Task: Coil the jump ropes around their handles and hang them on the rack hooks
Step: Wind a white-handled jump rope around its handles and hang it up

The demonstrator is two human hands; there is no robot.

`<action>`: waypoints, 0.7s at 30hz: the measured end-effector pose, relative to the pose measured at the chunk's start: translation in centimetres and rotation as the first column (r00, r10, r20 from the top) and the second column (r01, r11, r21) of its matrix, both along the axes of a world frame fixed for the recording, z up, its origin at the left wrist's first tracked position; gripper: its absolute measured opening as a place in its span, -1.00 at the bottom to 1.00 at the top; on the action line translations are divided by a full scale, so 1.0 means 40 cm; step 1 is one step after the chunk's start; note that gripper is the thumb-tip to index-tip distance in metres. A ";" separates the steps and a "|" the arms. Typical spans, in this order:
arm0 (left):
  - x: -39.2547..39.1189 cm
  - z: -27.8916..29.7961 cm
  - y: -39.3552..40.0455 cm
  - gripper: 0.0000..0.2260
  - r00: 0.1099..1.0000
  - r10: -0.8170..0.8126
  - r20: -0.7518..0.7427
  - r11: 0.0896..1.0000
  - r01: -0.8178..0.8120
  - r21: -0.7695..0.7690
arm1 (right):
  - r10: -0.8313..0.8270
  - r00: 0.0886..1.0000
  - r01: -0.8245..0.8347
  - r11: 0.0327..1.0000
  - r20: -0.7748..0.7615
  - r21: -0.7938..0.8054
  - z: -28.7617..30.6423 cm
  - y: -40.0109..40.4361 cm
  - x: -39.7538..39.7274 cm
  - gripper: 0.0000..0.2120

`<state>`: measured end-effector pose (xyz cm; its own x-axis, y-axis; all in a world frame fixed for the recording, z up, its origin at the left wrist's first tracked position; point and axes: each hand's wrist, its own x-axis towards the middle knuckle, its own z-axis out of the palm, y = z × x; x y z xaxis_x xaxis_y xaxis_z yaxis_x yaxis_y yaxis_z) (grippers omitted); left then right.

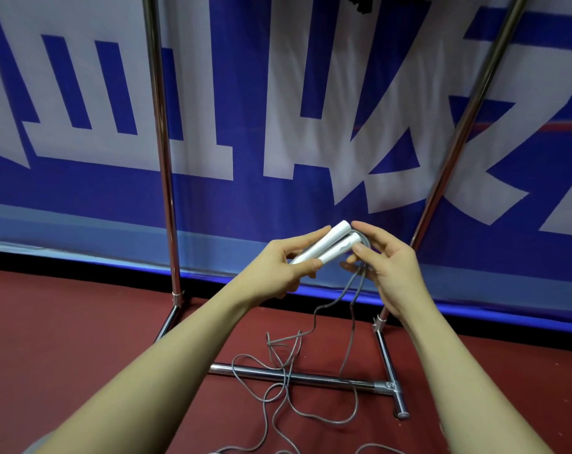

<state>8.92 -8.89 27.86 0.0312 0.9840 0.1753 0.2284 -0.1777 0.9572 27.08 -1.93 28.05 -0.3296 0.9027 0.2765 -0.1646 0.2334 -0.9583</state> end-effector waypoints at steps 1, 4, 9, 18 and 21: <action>-0.001 -0.002 0.001 -0.52 1.000 0.001 0.006 1.000 -0.001 -0.004 | -0.010 1.000 0.010 1.000 0.025 0.003 0.000 0.002 0.002 -0.71; -0.002 -0.005 -0.005 -0.53 0.998 -0.020 0.056 1.000 0.020 -0.004 | -0.026 0.997 0.025 0.999 0.067 0.023 0.001 0.005 0.009 -0.75; -0.025 0.007 -0.002 -0.54 0.999 0.024 0.034 1.000 -0.025 0.018 | -0.148 0.983 0.145 0.989 0.106 0.036 -0.002 0.011 0.016 -0.89; -0.033 -0.010 0.005 -0.52 0.853 0.048 -0.520 0.998 -0.026 0.051 | -0.132 0.989 0.133 0.991 0.072 -0.019 0.003 0.003 0.016 -0.93; -0.037 -0.013 0.002 -0.54 0.811 0.042 -0.584 0.999 -0.036 0.022 | 0.014 0.995 -0.013 1.000 0.102 -0.010 0.015 -0.007 0.016 -0.85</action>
<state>7.45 -8.80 27.34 0.0922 0.9850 0.1461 0.7507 -0.1651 0.6397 27.73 -2.22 28.66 -0.3675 0.9005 0.2326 -0.0690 0.2230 -0.9724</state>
